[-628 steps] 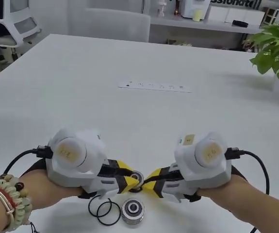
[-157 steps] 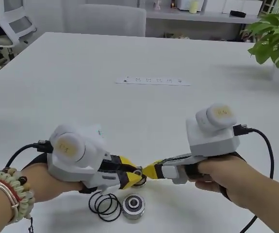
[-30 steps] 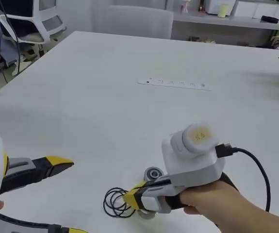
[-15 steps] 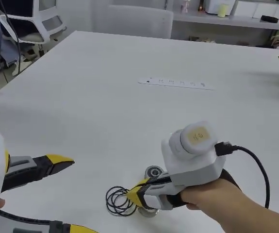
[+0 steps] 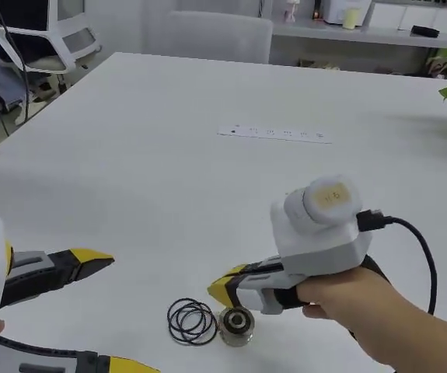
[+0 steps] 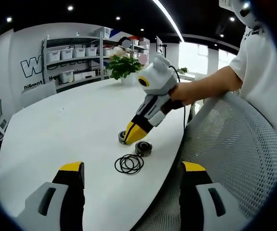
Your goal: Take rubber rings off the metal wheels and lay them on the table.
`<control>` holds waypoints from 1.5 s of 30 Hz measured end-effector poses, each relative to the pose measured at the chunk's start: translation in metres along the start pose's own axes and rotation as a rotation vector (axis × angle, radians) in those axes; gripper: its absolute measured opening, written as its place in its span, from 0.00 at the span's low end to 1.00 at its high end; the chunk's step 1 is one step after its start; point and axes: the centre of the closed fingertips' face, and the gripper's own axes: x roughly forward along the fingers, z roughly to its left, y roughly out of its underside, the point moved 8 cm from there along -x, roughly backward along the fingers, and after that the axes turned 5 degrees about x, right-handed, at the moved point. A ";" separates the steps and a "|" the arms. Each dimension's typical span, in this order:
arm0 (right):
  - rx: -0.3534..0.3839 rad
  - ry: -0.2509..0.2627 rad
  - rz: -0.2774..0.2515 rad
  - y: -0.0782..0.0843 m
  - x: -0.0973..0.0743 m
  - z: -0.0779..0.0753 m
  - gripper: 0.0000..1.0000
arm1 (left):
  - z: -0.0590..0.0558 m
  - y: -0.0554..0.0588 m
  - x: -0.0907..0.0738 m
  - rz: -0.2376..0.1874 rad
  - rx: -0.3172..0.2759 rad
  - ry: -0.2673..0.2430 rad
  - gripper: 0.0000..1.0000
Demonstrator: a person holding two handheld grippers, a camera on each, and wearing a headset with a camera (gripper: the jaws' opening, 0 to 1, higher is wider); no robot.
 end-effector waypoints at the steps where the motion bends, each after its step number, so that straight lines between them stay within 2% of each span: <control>1: 0.010 -0.004 -0.011 -0.002 -0.002 0.000 0.01 | 0.000 0.000 0.000 0.002 -0.001 0.000 0.79; 10: 0.010 -0.008 -0.080 -0.022 -0.026 -0.002 0.05 | 0.001 0.001 0.000 -0.001 -0.003 -0.007 0.80; 16: -0.082 -0.046 -0.118 -0.029 -0.047 0.003 0.13 | 0.001 -0.001 -0.001 -0.013 -0.007 -0.014 0.82; 18: -0.114 -0.067 -0.119 -0.032 -0.054 0.005 0.21 | 0.000 -0.002 -0.001 -0.014 -0.009 -0.014 0.82; 23: -0.187 -0.052 -0.125 -0.034 -0.072 0.006 0.42 | -0.001 -0.003 -0.002 -0.014 0.002 -0.016 0.82; 29: -0.226 -0.041 -0.101 -0.019 -0.091 0.010 0.59 | -0.003 -0.002 -0.003 -0.019 -0.014 -0.010 0.84; 31: -0.232 -0.015 -0.075 -0.009 -0.097 0.009 0.59 | -0.004 -0.003 -0.003 -0.030 -0.016 -0.007 0.85; 35: -0.216 -0.006 -0.057 0.007 -0.107 0.008 0.61 | -0.004 -0.003 -0.005 -0.041 -0.024 -0.011 0.86; 39: -0.195 0.013 -0.039 0.025 -0.119 0.007 0.63 | -0.004 0.001 -0.006 -0.018 -0.036 -0.016 0.87; 45: -0.142 0.053 -0.017 0.050 -0.129 0.002 0.63 | -0.003 0.001 -0.009 -0.021 -0.051 -0.027 0.87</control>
